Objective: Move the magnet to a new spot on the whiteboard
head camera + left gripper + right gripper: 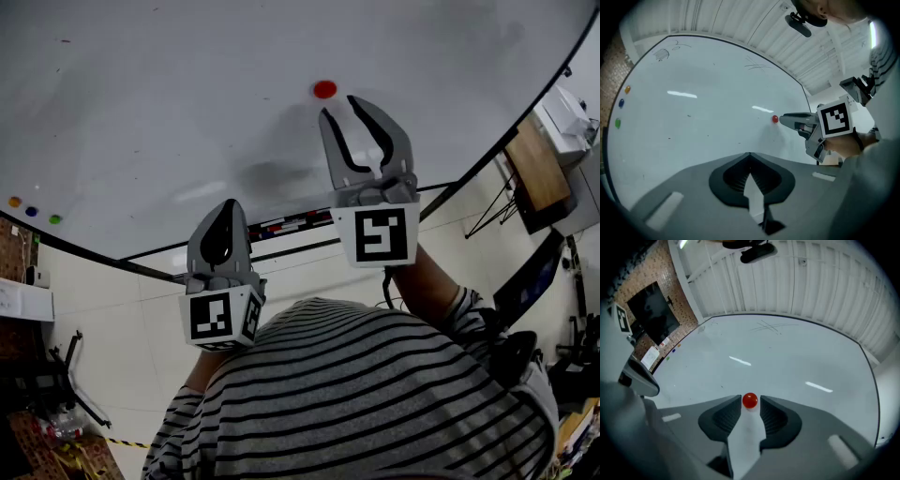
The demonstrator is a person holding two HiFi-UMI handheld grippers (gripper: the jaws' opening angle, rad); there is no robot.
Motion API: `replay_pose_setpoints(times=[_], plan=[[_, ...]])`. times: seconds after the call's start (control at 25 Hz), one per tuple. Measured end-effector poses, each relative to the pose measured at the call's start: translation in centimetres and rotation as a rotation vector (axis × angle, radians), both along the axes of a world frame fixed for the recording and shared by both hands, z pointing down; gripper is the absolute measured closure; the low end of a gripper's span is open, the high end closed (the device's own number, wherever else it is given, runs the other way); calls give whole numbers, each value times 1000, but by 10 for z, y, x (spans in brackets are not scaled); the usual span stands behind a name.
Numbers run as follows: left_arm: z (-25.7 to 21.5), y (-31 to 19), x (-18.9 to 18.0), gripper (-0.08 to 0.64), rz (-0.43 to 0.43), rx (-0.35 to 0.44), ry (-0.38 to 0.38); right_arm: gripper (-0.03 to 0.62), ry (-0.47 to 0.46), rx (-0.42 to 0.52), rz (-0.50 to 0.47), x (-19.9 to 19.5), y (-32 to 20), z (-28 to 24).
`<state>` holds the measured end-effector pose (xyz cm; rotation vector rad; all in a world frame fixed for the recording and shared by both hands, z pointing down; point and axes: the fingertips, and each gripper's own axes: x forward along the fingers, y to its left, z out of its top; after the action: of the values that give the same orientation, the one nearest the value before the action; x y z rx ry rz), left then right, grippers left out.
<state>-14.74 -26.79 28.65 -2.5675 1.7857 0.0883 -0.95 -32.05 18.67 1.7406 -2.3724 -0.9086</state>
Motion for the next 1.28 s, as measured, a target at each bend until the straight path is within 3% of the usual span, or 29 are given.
replay_pose_setpoints(times=[0.24,0.48,0.56,0.76,1.28], plan=[[2,-18,-26,545,-5,-10,10,471,-12,10,43,-16,-20,1],[9,-27,-24,545,13,-30,10,469,-36,5,46,-14,-21,2],[10,-26,-19,545,22,-33,5,471,-82,2,25,-12,-17,1],[11,-12,-1,545,31,-33,8,471,-187,11,-20,4,16,-5],[1,77,59,545,-34,-3,-1,469,-240,-121,-62,93,138,30]])
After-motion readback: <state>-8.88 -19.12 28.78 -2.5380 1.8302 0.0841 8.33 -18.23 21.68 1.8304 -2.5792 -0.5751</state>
